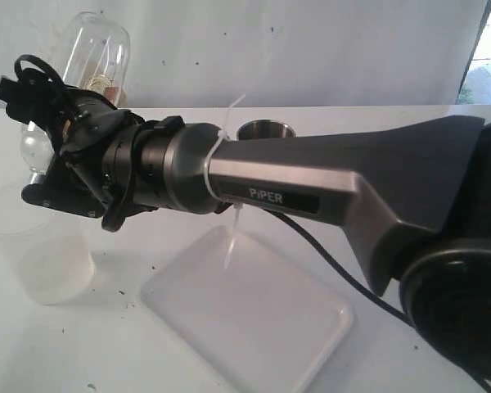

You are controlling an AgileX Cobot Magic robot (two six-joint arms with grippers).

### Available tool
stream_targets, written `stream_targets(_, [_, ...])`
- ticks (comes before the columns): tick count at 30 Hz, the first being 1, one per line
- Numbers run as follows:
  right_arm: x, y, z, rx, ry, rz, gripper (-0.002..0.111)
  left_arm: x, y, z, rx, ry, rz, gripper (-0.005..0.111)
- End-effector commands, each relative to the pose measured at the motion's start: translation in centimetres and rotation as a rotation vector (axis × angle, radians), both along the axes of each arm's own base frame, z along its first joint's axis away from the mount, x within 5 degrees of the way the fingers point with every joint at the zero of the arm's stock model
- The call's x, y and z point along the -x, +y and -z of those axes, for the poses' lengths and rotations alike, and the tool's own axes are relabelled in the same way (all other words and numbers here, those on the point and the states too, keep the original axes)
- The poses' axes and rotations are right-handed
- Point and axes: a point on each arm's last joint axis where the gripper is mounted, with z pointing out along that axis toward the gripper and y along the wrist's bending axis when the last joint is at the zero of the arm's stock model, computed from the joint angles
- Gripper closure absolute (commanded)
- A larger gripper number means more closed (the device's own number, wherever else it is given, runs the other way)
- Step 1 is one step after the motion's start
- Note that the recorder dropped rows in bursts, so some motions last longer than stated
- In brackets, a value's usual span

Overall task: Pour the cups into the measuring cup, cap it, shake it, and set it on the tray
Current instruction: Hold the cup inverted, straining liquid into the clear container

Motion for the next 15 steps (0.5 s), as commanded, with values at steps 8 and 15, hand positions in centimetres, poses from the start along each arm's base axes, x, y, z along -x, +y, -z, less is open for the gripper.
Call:
stream_targets(8, [0.37,0.13,-1.35,-0.113,0.011,0.027,0.108,0.0,0.0,0.04,0.008,-0.011,-0.002,0.107])
stream_targets(15, [0.37,0.13,-1.35,-0.462,0.174,0.107,0.108,0.0,0.0,0.04,0.008,-0.011,-0.002,0.107])
